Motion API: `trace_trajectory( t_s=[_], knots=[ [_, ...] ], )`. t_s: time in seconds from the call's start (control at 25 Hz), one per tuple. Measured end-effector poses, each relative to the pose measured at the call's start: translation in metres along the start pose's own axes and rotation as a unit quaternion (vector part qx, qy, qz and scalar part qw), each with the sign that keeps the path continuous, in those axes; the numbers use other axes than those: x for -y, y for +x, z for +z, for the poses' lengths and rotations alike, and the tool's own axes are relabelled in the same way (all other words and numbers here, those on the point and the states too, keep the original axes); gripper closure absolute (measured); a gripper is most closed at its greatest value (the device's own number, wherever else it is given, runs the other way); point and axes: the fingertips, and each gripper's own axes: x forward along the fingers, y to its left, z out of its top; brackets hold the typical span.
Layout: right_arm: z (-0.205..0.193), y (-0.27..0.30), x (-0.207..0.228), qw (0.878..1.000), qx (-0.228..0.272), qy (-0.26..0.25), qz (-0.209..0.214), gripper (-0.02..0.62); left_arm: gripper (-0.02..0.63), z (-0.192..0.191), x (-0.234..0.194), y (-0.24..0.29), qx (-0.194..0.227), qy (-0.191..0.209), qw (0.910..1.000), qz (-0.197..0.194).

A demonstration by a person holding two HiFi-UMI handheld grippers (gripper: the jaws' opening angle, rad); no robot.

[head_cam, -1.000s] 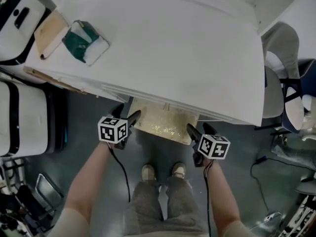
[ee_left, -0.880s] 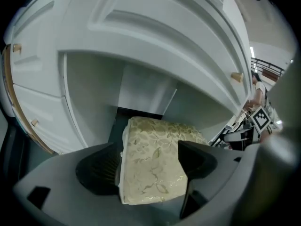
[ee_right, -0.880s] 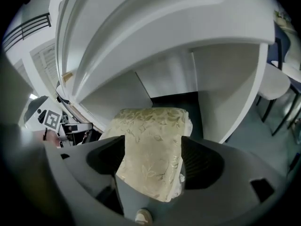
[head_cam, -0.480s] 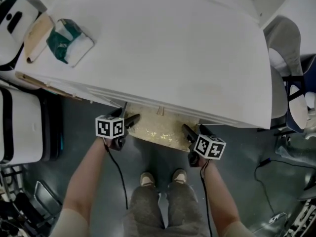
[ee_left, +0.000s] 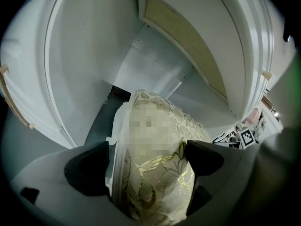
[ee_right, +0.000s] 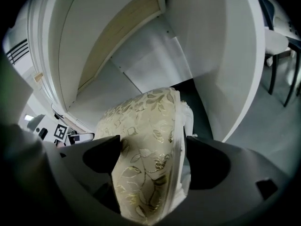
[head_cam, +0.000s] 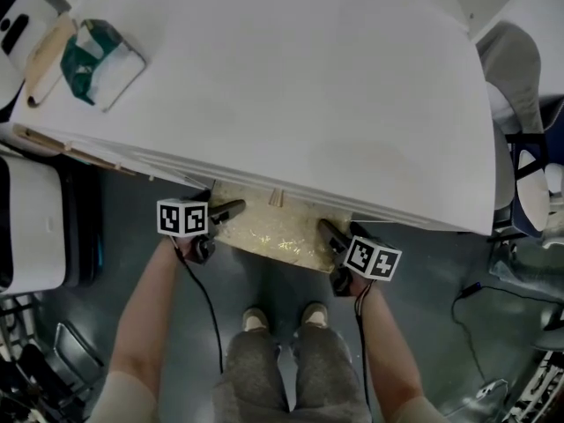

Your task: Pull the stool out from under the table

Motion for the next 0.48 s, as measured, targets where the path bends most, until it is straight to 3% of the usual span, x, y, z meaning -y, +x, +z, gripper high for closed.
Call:
trace_trajectory(
  t_s=[0.24, 0.48],
  knots=[
    [-0.0012, 0.0102, 0.0010, 0.998, -0.014, 0.020, 0.050, 0.146, 0.107, -0.0029, 0.0027, 0.0077, -0.009, -0.025, 0.9986, -0.046],
    [-0.0008, 0.0101, 0.0013, 0.998, -0.005, 0.031, 0.055, 0.151, 0.117, -0.0049, 0.0077, 0.0067, -0.020, -0.013, 0.9981, -0.056]
  ],
)
